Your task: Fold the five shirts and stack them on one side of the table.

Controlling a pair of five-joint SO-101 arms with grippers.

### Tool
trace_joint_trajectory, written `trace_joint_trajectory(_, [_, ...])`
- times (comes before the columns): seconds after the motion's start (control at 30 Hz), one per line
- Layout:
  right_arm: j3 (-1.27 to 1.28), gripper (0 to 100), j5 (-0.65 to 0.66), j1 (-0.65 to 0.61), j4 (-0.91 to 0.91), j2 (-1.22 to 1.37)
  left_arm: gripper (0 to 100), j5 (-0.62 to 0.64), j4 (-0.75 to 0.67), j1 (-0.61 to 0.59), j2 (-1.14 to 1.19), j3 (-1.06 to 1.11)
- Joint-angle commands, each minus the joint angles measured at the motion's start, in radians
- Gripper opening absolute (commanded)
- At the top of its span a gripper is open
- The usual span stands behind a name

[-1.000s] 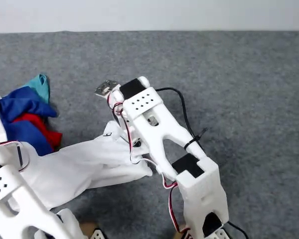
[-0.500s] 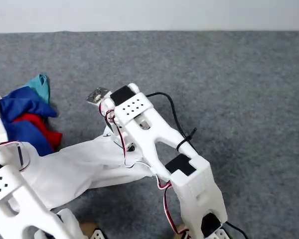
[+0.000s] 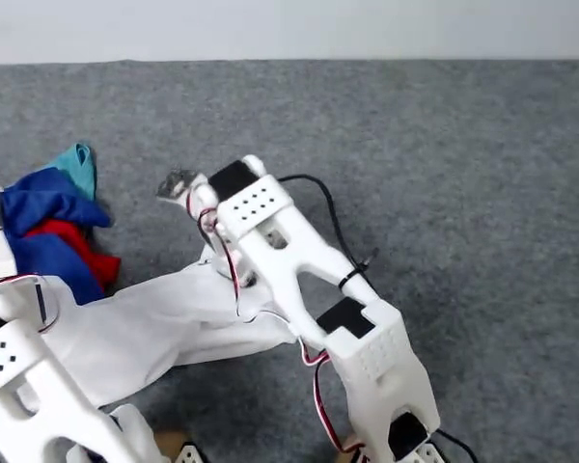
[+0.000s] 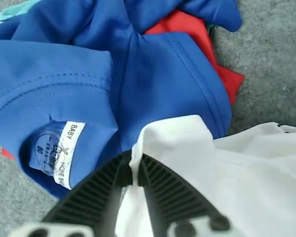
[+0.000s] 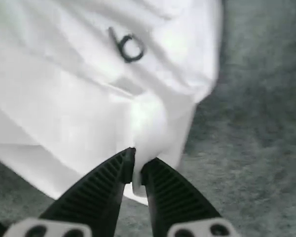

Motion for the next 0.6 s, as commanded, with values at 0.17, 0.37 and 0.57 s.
trace_joint_trajectory(0.17, [-0.068, 1.0, 0.075, 0.176, 0.041, -0.286, 0, -0.002, -0.014, 0.018, -0.014, -0.202])
trace_joint_trajectory(0.37, [-0.068, 1.0, 0.110, 0.274, 0.025, -0.510, 0, 0.000, -0.017, 0.166, -0.014, -0.338])
trace_joint_trajectory(0.57, [-0.068, 1.0, 0.117, 0.352, -0.035, -0.694, 0, 0.015, -0.064, 0.400, -0.009, -0.519])
